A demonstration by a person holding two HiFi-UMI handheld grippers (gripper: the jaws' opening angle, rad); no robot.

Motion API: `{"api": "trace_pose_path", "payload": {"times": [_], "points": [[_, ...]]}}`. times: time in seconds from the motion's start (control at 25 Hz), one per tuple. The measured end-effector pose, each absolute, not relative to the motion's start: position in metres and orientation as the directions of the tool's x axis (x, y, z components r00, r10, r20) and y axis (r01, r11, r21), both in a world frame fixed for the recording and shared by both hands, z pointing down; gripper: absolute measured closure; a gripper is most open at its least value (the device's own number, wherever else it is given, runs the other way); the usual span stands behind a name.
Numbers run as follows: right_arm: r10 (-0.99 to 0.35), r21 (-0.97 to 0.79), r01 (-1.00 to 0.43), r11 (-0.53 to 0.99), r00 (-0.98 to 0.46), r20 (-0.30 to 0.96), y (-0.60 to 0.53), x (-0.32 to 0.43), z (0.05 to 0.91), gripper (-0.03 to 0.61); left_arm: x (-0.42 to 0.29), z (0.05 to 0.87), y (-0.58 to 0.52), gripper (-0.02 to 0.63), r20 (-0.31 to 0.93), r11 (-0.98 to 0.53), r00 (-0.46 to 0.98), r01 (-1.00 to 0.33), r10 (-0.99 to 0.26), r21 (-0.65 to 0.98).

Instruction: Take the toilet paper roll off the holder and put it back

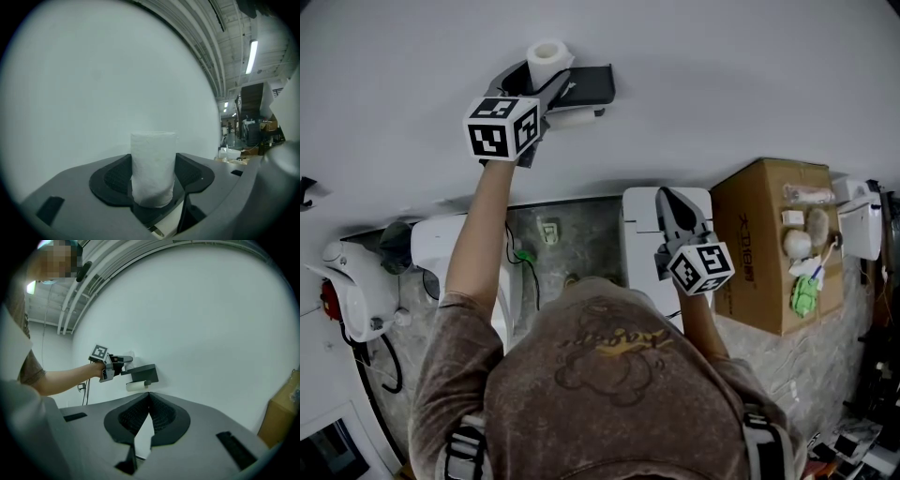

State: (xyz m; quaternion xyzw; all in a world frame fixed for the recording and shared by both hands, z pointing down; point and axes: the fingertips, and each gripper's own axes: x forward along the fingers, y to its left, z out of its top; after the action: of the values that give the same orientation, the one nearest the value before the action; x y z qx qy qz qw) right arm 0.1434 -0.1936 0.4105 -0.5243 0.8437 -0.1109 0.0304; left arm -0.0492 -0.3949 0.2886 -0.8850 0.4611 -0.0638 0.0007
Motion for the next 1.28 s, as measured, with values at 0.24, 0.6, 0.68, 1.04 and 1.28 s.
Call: {"api": "trace_pose_path", "payload": {"times": [0.24,0.6,0.68,1.04,1.28], "points": [[-0.894,-0.22,-0.88,0.421,-0.444,0.063,-0.19,0.145,0.41,0.58,-0.048,0.276,-0.391,0.319,0.076,-0.591,0.587,-0.806,-0.806,-0.045],[-0.891,-0.22,-0.876,0.428,-0.451,0.061,-0.191,0.142,0.411,0.58,-0.035,0.247,-0.354,0.319,0.021,-0.662,0.662,-0.748,-0.749,-0.044],[-0.889,-0.22,-0.875,0.432,-0.454,0.06,-0.193,0.141,0.411,0.58,-0.031,0.246,-0.341,0.319,0.017,-0.683,0.683,-0.729,-0.73,-0.041],[-0.879,-0.225,-0.864,0.45,-0.473,0.058,-0.201,0.135,0.412,0.58,-0.021,0.271,-0.282,0.319,0.023,-0.724,0.724,-0.689,-0.689,-0.016],[-0.872,-0.224,-0.857,0.463,-0.486,0.057,-0.205,0.13,0.413,0.58,-0.023,0.306,-0.255,0.319,0.059,-0.72,0.72,-0.694,-0.692,0.011]]}}
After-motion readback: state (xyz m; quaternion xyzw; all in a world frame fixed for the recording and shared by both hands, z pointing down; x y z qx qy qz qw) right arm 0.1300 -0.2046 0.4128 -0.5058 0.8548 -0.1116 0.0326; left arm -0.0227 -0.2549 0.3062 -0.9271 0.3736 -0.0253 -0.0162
